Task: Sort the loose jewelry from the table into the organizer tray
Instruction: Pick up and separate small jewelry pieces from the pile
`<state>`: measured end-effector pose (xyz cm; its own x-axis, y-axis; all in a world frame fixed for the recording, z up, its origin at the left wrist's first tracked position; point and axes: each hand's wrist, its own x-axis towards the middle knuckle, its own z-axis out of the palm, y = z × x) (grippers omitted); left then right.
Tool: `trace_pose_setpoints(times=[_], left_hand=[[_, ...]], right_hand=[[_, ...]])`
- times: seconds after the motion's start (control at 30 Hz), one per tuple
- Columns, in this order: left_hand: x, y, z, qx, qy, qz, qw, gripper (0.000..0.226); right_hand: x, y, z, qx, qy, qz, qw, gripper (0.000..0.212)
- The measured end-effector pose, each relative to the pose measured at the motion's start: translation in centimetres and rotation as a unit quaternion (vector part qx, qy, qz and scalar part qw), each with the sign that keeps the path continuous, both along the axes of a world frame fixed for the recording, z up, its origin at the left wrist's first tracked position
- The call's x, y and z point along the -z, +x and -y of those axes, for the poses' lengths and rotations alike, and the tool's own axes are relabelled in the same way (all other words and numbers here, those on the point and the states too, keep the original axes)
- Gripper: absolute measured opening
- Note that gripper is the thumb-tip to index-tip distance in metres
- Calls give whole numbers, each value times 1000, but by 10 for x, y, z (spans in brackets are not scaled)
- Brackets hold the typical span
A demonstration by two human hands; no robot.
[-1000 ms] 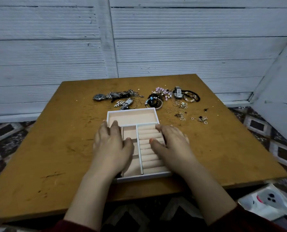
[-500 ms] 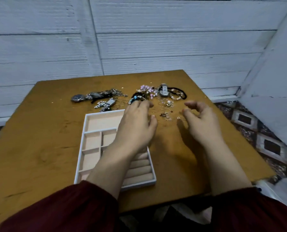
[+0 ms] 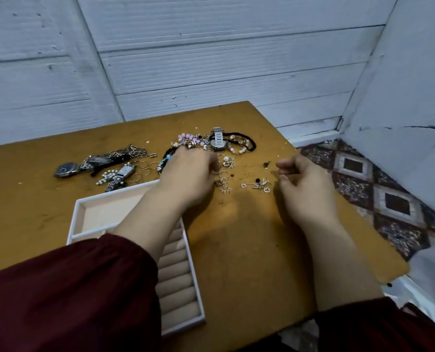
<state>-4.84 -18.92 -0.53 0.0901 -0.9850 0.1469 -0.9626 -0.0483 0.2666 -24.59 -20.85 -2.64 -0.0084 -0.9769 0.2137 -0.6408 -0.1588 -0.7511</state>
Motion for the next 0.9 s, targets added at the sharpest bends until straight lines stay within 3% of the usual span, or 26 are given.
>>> trace_pose_setpoints(times=[0.13, 0.23, 0.43, 0.9], left_hand=[[5, 6, 6, -26, 1, 17, 1000, 20], [10, 11, 11, -36, 7, 20, 999, 20], [8, 22, 16, -71, -48, -18, 996, 21], [13, -8, 40, 0, -24, 58, 998, 28]], right_hand=[[5, -1, 2, -17, 34, -114, 993, 17], [4, 1, 1, -40, 49, -193, 979, 30], [5, 4, 3, -50, 44, -226, 972, 30], [4, 7, 0, -24, 30, -213, 976, 28]])
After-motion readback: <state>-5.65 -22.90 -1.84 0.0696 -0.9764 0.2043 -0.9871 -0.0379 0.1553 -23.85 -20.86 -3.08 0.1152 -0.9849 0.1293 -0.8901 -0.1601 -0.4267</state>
